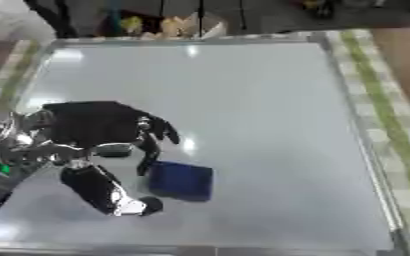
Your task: Wipe the whiteboard clean with a brush.
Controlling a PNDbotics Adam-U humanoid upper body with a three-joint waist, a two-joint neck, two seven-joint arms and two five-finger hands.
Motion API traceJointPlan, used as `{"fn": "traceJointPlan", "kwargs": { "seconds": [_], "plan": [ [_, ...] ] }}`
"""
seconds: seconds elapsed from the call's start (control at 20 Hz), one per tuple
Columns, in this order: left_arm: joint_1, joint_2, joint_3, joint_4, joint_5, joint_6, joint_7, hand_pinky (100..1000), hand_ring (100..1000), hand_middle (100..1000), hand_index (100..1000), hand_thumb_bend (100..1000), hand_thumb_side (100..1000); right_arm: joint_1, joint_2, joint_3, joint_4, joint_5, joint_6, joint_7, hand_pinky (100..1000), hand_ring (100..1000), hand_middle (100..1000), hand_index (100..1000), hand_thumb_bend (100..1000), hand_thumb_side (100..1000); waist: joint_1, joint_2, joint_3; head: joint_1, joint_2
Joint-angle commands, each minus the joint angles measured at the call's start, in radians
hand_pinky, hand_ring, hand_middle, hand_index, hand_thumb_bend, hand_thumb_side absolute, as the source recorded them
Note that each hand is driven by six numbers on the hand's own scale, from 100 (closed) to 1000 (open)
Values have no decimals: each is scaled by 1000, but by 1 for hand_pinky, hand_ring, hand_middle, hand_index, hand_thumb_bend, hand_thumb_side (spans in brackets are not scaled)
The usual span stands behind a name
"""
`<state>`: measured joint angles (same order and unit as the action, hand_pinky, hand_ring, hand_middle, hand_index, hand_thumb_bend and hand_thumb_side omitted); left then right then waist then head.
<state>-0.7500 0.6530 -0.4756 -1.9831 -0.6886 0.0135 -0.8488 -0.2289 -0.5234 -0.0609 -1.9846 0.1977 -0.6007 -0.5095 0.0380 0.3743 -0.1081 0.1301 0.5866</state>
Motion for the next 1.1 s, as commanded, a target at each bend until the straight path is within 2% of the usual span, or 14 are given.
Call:
{"fn": "traceJointPlan", "kwargs": {
  "seconds": [0.05, 0.4, 1.1],
  "plan": [
    [-18, 3, 15, -17, -13, 4, -17, 594, 800, 828, 449, 402, 726, -8, -20, -5, -15, -1, -4, 1, 798, 754, 575, 816, 100, 938, -5, -20, 0, 6, -11],
    [-21, -9, -2, -17, -48, 0, -21, 596, 801, 844, 437, 409, 709, -9, -18, -2, -15, 1, -3, 3, 798, 754, 573, 816, 100, 938, -6, -18, -3, 4, -21],
    [-25, -56, -16, -8, -103, 22, 11, 567, 783, 816, 405, 378, 668, -10, -16, -2, -15, 0, -1, 4, 799, 753, 572, 817, 100, 938, -5, -18, -6, -18, -27]
  ]
}}
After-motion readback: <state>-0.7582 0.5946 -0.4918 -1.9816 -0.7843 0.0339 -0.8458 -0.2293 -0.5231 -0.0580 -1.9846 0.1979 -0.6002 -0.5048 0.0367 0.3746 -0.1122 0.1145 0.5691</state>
